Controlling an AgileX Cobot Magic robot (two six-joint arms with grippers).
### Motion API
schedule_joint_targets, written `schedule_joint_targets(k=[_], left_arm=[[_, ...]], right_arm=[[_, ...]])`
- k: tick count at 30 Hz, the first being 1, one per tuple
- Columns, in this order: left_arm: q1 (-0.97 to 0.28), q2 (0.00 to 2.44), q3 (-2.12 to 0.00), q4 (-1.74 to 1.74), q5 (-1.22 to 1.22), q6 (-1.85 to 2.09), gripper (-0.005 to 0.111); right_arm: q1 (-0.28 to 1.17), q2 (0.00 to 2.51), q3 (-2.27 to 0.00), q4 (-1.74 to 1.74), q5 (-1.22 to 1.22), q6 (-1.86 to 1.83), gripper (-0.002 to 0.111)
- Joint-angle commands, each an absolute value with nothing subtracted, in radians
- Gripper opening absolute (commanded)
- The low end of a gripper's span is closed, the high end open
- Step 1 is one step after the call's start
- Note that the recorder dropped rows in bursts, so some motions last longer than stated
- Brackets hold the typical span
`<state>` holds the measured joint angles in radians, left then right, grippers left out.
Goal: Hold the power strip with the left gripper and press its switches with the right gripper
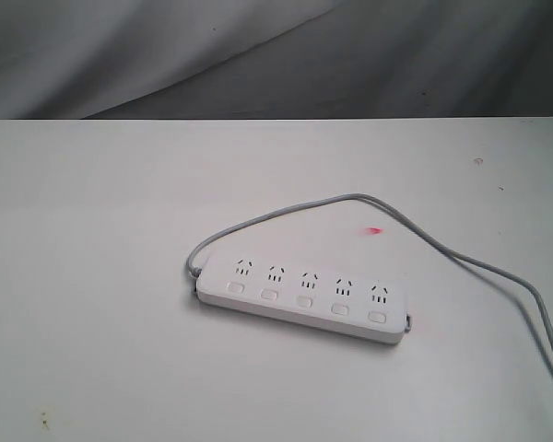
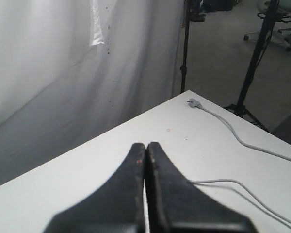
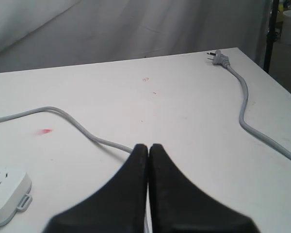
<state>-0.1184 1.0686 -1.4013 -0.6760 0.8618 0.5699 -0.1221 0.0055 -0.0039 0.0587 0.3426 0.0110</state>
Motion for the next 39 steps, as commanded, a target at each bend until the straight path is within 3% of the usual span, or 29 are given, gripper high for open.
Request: schedule_joint_targets(k=[1,5,12,23,39], left_arm=[[-0.120,1.016,-1.402,-0.500,0.767,0.327,0.001],[-0.120,0.958,-1.348,-0.312,0.626,0.122,0.001],[-0.120,0.838,-1.192,-0.136,0.516,0.105,0.001],[-0.120,0.616,-0.782,-0.118,0.310,0.073,0.001],[-0.022,0.308,-0.377,-0.120,0.303,-0.056,0.001]], right_arm=[[-0.119,0.000,0.000,0.048,0.342,0.009,0.000],[-0.119,0.000,0.000,0.048,0.342,0.009,0.000],[-0.119,0.000,0.000,0.048,0.342,0.009,0.000],[-0.119,0.000,0.000,0.048,0.342,0.009,0.000],[-0.119,0.000,0.000,0.048,0.342,0.009,0.000]])
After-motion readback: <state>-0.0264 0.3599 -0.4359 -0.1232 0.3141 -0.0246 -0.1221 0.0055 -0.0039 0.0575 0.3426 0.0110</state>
